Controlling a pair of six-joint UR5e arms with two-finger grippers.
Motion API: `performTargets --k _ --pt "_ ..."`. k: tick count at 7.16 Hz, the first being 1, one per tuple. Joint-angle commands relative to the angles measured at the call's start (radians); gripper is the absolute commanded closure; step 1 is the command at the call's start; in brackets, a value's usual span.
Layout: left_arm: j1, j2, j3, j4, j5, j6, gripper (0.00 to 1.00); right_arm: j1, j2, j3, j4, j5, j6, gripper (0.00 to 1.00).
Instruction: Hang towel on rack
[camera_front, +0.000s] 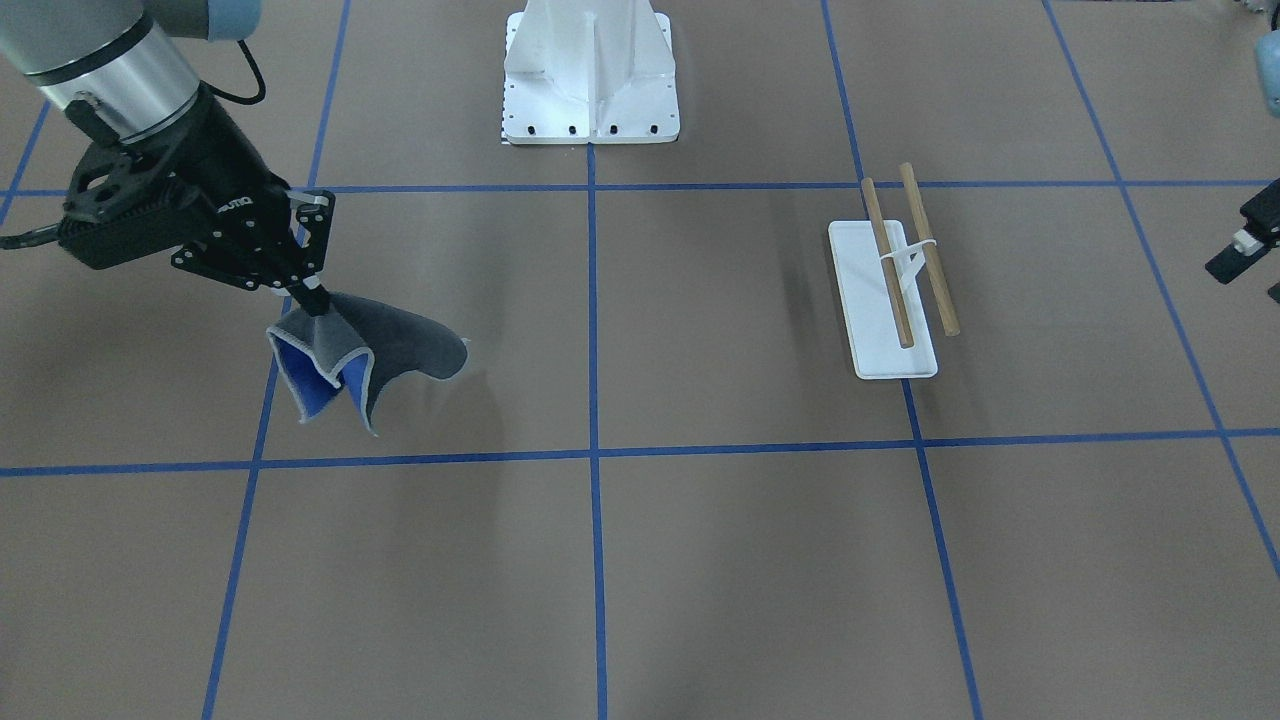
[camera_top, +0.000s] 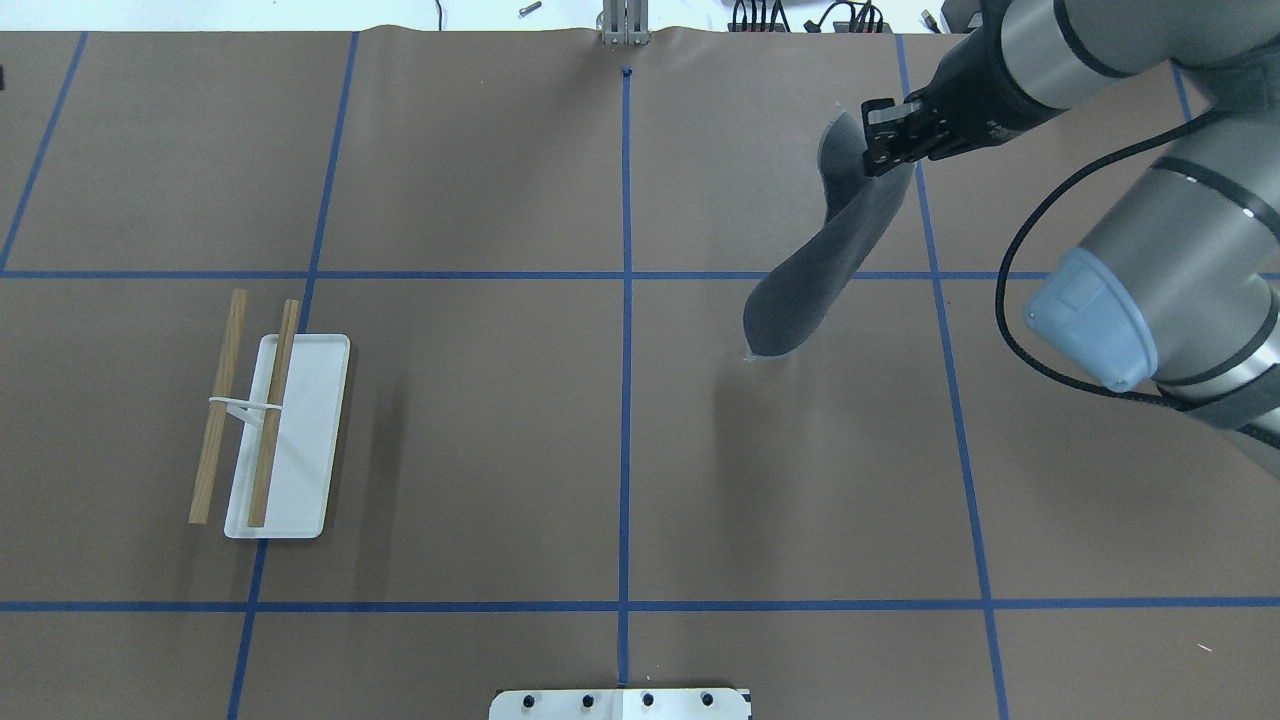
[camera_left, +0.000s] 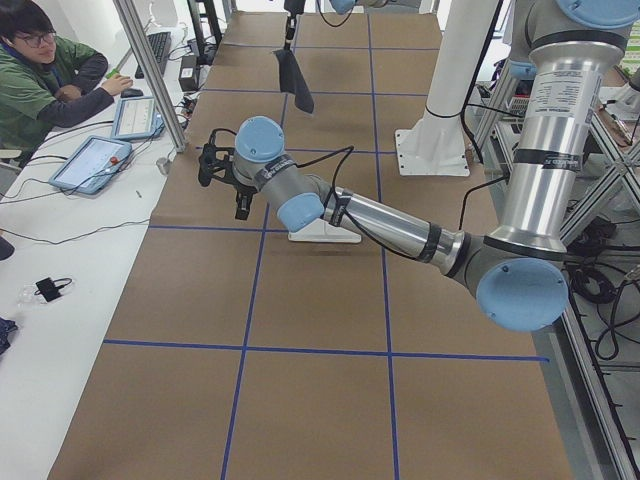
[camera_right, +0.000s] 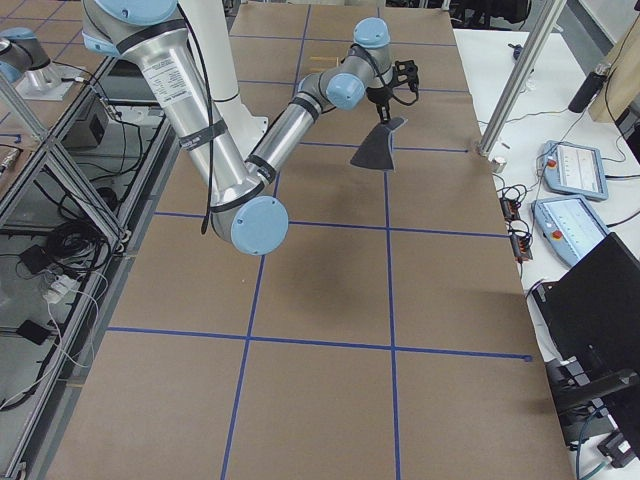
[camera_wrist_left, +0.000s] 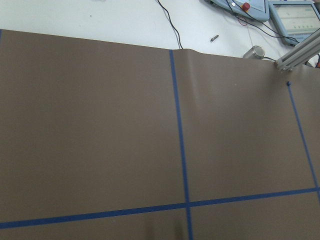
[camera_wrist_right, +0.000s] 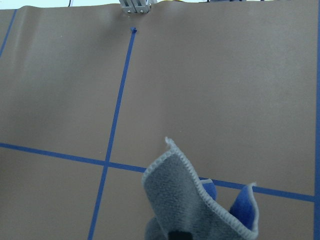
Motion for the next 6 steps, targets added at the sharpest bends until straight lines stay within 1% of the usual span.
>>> performTargets --k 1,2,3,5,6 --pt "0.140 -0.074 -0.001 -0.104 0.082 -0.261 0.02 -0.069 0.003 0.064 0.000 -0.028 0.020 1.00" --pt "0.229 -0.109 0.007 -0.138 0.168 -0.271 0.02 -0.124 0.023 0.076 0.000 -0.083 0.027 1.00" --pt "0.305 -0.146 0.005 -0.138 0.262 -0.313 0.02 -0.188 0.049 0.075 -0.002 -0.169 0.044 1.00" --pt "0.469 -0.244 0.016 -0.130 0.432 -0.493 0.02 -0.256 0.086 0.075 -0.003 -0.244 0.066 1.00" --pt "0.536 -0.287 0.017 -0.130 0.484 -0.569 0.02 -0.300 0.092 0.075 -0.005 -0.308 0.064 1.00"
